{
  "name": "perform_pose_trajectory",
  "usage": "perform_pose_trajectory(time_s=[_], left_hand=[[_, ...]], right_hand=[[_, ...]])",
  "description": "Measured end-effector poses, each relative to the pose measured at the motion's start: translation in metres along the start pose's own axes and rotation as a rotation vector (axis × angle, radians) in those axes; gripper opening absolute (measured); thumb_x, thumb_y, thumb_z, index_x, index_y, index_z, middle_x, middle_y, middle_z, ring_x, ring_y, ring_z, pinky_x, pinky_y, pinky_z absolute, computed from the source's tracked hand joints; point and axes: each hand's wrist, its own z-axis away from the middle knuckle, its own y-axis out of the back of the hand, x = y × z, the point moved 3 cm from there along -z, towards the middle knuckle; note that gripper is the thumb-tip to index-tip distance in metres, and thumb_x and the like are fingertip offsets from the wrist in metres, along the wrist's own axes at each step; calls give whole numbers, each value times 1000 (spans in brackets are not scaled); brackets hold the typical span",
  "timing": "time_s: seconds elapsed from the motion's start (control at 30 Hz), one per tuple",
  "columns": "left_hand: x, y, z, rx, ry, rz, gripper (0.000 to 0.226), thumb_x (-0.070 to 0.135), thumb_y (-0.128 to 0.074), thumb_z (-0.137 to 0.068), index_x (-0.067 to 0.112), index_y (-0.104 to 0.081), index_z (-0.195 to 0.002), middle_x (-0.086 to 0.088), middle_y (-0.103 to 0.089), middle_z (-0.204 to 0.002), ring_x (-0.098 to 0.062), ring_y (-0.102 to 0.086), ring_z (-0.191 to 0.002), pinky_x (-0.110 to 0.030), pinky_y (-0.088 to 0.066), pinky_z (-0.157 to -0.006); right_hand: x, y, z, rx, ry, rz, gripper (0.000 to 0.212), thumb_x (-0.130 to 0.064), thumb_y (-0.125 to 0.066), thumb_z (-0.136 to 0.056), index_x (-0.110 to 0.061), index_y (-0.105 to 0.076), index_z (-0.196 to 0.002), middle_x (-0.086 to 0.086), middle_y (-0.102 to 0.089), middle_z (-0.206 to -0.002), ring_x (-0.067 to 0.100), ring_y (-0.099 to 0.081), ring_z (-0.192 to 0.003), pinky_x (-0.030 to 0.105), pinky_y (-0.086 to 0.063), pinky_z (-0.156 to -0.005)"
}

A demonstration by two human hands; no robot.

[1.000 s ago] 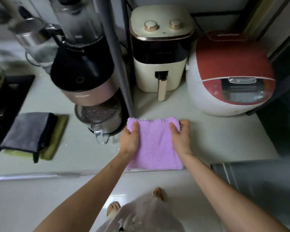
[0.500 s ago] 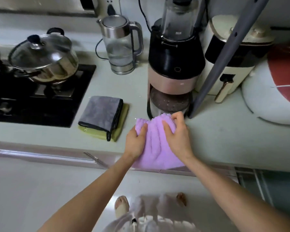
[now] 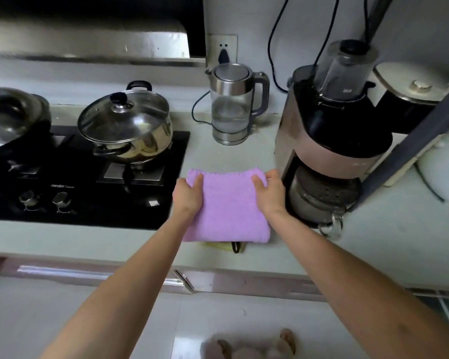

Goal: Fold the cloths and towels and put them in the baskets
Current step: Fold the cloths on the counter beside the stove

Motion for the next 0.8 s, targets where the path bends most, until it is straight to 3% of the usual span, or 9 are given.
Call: perform_pose_trajectory(time_s=[0.1, 0.17, 0.27, 0.33, 0.4, 0.5, 0.6, 0.67, 0.8], left_hand=[[2, 5, -29, 6, 15, -15, 49, 41, -51, -94, -3, -49, -117, -17, -59, -117, -31, -55, -107, -32, -40, -86], [3, 6, -40, -20, 10, -60, 48, 38, -48, -96, -1, -44, -124, -15, -55, -122, -31, -53, -111, -30, -37, -86], [-3, 2, -44, -47, -129, -261, 52, 34, -45, -98, -1, -36, -135, -20, -41, -138, -36, -44, -123, -38, -34, -100], [-10, -2, -41, -51, -315, -375, 52, 33, -43, -99, 1, -36, -139, -18, -34, -146, -35, -33, -134, -41, -26, -111], [-12, -4, -38, -40, -544, -432, 49, 31, -41, -100, 3, -41, -139, -16, -35, -149, -33, -27, -140, -37, -18, -116], [-19, -14, -39, -146, -755, -592, 53, 40, -26, -101, 12, -39, -144, -8, -27, -155, -28, -16, -146, -38, -11, -119], [-46, -31, -44, -414, -655, -637, 63, 55, -19, -98, 22, -15, -152, 5, -2, -160, -15, 9, -147, -38, 1, -121], [-60, -40, -44, -428, -701, -634, 81, 70, -5, -88, 20, -10, -152, 4, 1, -160, -14, 14, -146, -31, 5, -120], [-65, -44, -51, -457, -686, -650, 82, 67, -7, -87, 17, -9, -152, 1, 1, -160, -14, 16, -145, -26, 9, -118]], right_hand=[[-13, -17, -9, -29, -72, -3, 15, -18, -46, -100, -6, -37, -96, 3, -49, -77, 21, -45, -77, 21, -31, -47], [-11, -25, -16, -64, -133, 71, 16, -18, -43, -100, -5, -35, -101, 17, -56, -100, 27, -51, -86, 23, -30, -58], [2, -34, -18, -99, -195, 308, 32, -16, -48, -97, 0, -34, -122, 22, -46, -129, 36, -51, -113, 31, -38, -79], [7, -36, -15, 4, -10, 523, 46, -18, -51, -95, -4, -32, -134, 18, -36, -142, 35, -40, -128, 38, -36, -98], [0, -44, -10, 51, 301, 642, 52, -21, -48, -96, -9, -31, -143, 14, -24, -154, 30, -22, -142, 40, -23, -112], [7, -66, 0, -118, 634, 749, 51, -33, -37, -98, -13, -37, -144, 10, -25, -156, 26, -21, -144, 37, -10, -116], [45, -76, 7, -263, 503, 767, 73, -62, -9, -92, -20, -26, -150, 3, -12, -158, 21, -11, -147, 34, 3, -118], [66, -78, 7, -250, 409, 720, 83, -69, 8, -86, -22, -16, -151, 3, -4, -159, 16, 3, -147, 34, 7, -118], [70, -83, 2, -244, 270, 674, 84, -72, -1, -82, -26, -11, -152, 12, 3, -160, 30, 8, -147, 38, 10, -119]])
